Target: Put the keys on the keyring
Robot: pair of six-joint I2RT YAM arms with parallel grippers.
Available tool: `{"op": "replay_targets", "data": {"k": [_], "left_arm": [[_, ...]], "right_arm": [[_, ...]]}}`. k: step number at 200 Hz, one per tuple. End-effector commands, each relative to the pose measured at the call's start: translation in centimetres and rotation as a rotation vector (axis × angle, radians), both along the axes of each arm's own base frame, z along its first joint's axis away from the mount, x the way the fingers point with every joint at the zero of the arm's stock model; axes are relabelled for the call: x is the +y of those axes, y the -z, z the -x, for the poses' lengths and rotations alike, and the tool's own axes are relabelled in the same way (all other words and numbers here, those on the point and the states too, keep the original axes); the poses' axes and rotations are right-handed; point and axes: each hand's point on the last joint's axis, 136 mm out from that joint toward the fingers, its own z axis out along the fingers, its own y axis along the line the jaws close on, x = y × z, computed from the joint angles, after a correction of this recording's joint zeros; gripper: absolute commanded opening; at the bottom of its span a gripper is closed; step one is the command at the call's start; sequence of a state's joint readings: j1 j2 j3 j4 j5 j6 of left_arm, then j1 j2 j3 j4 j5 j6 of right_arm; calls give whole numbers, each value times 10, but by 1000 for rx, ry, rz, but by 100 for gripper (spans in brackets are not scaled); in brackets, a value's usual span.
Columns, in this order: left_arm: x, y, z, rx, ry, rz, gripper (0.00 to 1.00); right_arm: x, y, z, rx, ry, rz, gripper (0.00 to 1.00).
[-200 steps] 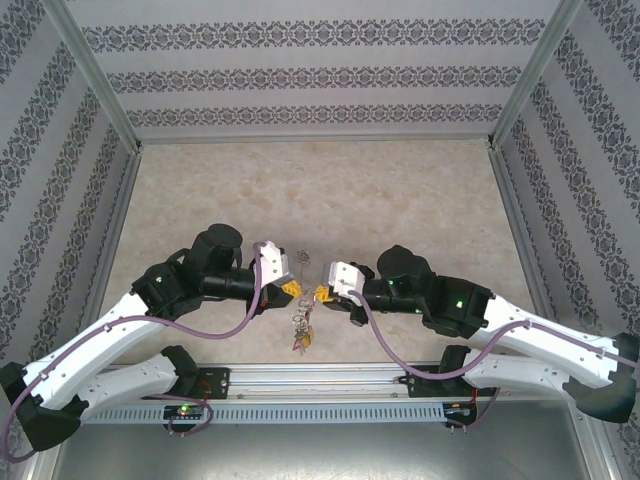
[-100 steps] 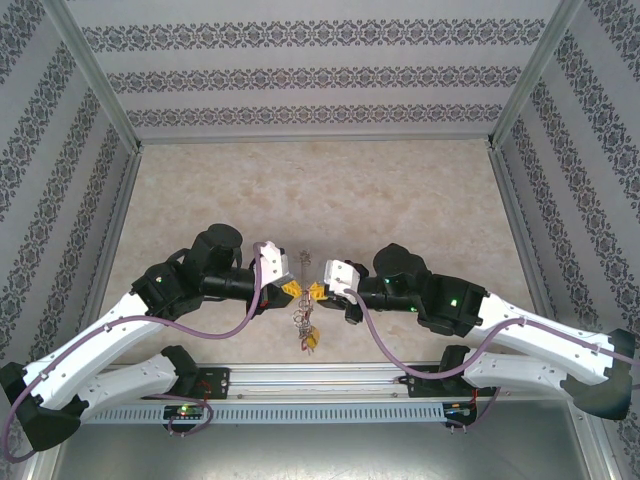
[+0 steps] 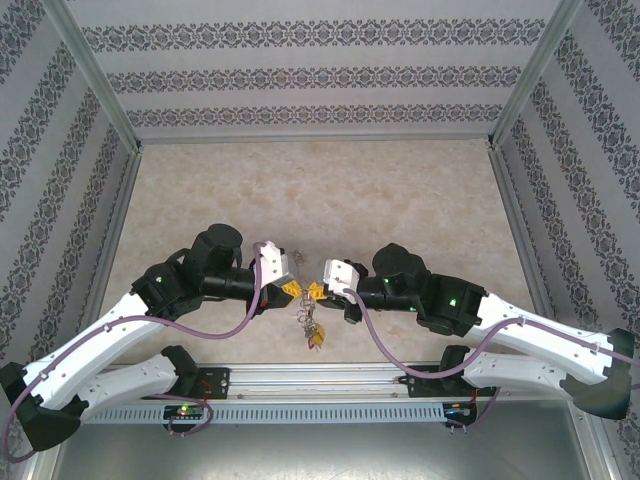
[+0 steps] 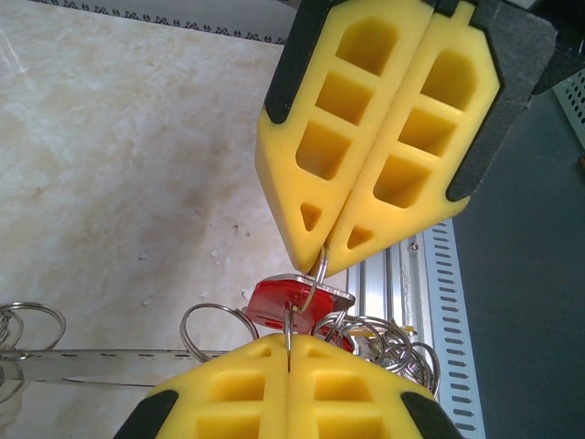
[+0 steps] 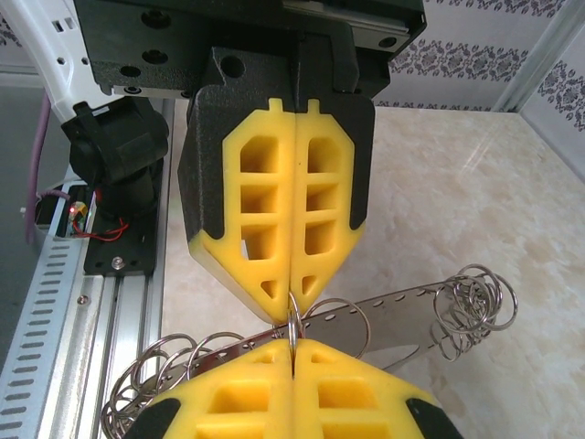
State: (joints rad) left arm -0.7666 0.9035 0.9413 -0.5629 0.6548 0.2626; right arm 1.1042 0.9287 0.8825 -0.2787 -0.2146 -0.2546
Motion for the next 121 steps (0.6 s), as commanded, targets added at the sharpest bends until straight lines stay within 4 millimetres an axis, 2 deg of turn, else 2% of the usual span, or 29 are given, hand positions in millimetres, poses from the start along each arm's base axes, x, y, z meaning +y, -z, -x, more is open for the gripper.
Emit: {"op": "replay_targets", "data": {"k": [1,121], "left_arm": [[-3,-22,7,-59,43,52,0],[-2,-22,7,-67,43,53,0]], "right_arm": [[3,-8,0,-12,0,-25,0],[-1,-13,-24,107,103,-52,0]]}}
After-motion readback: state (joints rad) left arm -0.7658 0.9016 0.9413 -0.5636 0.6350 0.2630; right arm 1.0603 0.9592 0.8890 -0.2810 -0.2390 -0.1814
